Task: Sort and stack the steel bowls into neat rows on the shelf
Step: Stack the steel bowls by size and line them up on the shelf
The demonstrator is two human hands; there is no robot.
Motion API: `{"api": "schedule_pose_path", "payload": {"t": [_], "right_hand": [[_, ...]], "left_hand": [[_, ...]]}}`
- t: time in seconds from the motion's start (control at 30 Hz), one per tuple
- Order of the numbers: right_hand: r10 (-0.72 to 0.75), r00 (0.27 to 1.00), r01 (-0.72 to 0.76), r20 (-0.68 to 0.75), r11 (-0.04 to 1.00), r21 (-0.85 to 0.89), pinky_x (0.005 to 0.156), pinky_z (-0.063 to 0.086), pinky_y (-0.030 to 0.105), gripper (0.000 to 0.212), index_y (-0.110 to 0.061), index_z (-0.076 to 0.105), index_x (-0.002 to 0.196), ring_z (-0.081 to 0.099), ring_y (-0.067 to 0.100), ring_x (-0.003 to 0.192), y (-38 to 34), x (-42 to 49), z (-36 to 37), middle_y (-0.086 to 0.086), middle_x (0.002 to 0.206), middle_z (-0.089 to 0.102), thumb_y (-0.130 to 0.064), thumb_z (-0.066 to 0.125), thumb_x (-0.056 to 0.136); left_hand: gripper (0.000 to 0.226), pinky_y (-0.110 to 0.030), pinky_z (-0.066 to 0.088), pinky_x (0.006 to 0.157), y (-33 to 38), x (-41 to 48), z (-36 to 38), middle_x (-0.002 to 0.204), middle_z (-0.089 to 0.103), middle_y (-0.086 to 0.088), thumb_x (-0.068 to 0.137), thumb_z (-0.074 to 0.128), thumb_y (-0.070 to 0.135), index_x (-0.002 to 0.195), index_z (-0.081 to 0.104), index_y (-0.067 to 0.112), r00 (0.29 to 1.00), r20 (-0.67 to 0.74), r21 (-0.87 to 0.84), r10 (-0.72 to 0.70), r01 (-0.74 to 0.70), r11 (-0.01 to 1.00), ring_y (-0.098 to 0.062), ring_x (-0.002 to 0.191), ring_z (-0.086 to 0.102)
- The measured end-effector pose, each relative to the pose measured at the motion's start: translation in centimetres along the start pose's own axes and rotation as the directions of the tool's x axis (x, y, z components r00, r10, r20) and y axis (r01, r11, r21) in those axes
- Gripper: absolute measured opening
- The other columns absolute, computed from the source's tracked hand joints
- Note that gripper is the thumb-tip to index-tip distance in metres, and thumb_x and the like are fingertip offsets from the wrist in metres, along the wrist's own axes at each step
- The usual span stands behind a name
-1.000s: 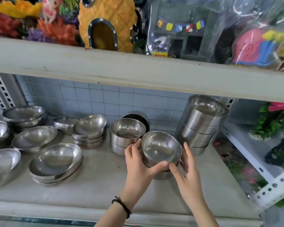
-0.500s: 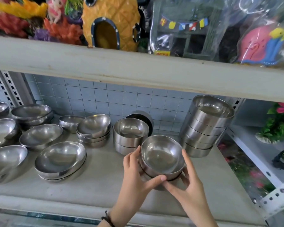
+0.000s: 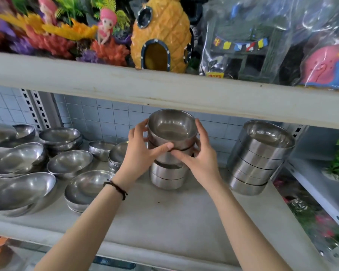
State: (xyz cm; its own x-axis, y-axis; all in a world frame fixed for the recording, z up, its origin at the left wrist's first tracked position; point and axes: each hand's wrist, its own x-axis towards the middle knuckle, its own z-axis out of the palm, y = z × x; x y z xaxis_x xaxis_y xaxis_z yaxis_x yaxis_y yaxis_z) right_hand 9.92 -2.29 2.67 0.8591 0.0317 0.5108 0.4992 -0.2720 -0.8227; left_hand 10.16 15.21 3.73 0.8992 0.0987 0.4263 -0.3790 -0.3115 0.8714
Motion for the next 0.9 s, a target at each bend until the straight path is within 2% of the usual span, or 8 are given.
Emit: {"api": "schedule_pose_path", "payload": {"t": [0.1,0.23,0.43,0.53,0.7,0.77,0.83,0.9], "right_hand": [[0.014,1.0,-0.014,0.013,1.0,0.014,0.109,0.044,0.035,0.093,-0.069,0.026,0.132,0.051,0.003,0.129,1.6,0.8,1.2,-0.009,0.141,0.054,-0.046,0.087,0.065],[0.059,0.998,-0.059,0.023,0.998,0.01,0.108,0.044,0.038,0.099,-0.053,0.027,0.143,0.051,0.006,0.13,3.4,0.8,1.8,-0.007,0.14,0.055,-0.048,0.087,0.064],[0.082,0.996,-0.082,0.028,0.997,-0.018,0.108,0.045,0.037,0.103,-0.05,0.025,0.144,0.051,0.005,0.13,4.4,0.8,1.3,-0.012,0.142,0.052,-0.059,0.085,0.061],[0.088,0.996,-0.087,0.03,0.996,-0.014,0.108,0.044,0.036,0.105,-0.047,0.024,0.146,0.05,0.005,0.13,4.8,0.6,0.9,-0.015,0.144,0.049,-0.058,0.084,0.061],[0.061,0.99,-0.065,0.13,0.998,0.022,0.101,0.042,0.015,0.098,-0.042,0.019,0.149,0.05,-0.005,0.126,5.2,0.7,-0.6,-0.047,0.133,0.041,-0.043,0.079,0.073],[0.095,0.986,-0.107,0.136,0.991,0.08,0.102,0.044,0.018,0.089,-0.041,0.018,0.149,0.053,0.0,0.126,5.8,1.1,-1.8,-0.029,0.146,0.039,-0.043,0.07,0.078],[0.171,0.981,-0.179,0.087,0.979,0.094,0.092,0.041,0.005,0.082,-0.04,0.02,0.15,0.051,-0.017,0.115,6.5,1.8,-2.8,-0.01,0.15,0.039,-0.054,0.058,0.078],[0.236,0.971,-0.237,0.04,0.971,0.043,0.081,0.037,-0.001,0.077,-0.038,0.024,0.15,0.047,-0.028,0.105,7.5,2.7,-3.4,-0.008,0.147,0.042,-0.06,0.049,0.08]], "left_hand": [[0.107,-0.036,0.05,0.099,-1.9,0.9,0.0,0.135,0.038,-0.002,0.05,0.076,0.059,0.141,0.034,0.022,1.0,0.005,0.021,-0.024,0.024,0.999,-0.017,0.113,0.056],[0.102,-0.031,0.05,0.095,-3.8,1.1,0.6,0.131,0.038,-0.001,0.05,0.078,0.057,0.138,0.038,0.026,0.999,0.003,0.006,-0.049,0.049,0.999,-0.015,0.111,0.056],[0.106,-0.03,0.049,0.098,-5.3,1.3,1.5,0.128,0.037,0.002,0.048,0.076,0.065,0.139,0.037,0.026,0.999,0.007,0.008,-0.044,0.044,0.999,-0.007,0.12,0.045],[0.109,-0.031,0.048,0.099,-5.5,1.1,1.8,0.126,0.034,0.003,0.047,0.074,0.069,0.14,0.034,0.028,0.998,0.021,0.003,-0.057,0.057,0.998,-0.015,0.117,0.052],[0.107,-0.032,0.046,0.101,-5.4,0.8,2.0,0.127,0.032,0.003,0.052,0.073,0.066,0.143,0.029,0.029,0.997,0.034,0.013,-0.064,0.063,0.998,-0.02,0.122,0.05],[0.104,-0.033,0.045,0.103,-5.4,0.8,2.0,0.129,0.032,0.003,0.056,0.074,0.061,0.143,0.028,0.028,0.997,0.044,0.012,-0.071,0.071,0.997,-0.022,0.125,0.048],[0.109,-0.038,0.044,0.105,-5.5,0.6,2.2,0.133,0.032,0.0,0.058,0.078,0.057,0.147,0.026,0.023,0.994,0.049,0.002,-0.096,0.096,0.995,-0.023,0.127,0.046],[0.112,-0.045,0.043,0.106,-5.5,0.4,2.5,0.14,0.035,-0.006,0.06,0.083,0.054,0.149,0.022,0.02,0.991,0.07,-0.031,-0.111,0.113,0.993,-0.027,0.129,0.046]]}}
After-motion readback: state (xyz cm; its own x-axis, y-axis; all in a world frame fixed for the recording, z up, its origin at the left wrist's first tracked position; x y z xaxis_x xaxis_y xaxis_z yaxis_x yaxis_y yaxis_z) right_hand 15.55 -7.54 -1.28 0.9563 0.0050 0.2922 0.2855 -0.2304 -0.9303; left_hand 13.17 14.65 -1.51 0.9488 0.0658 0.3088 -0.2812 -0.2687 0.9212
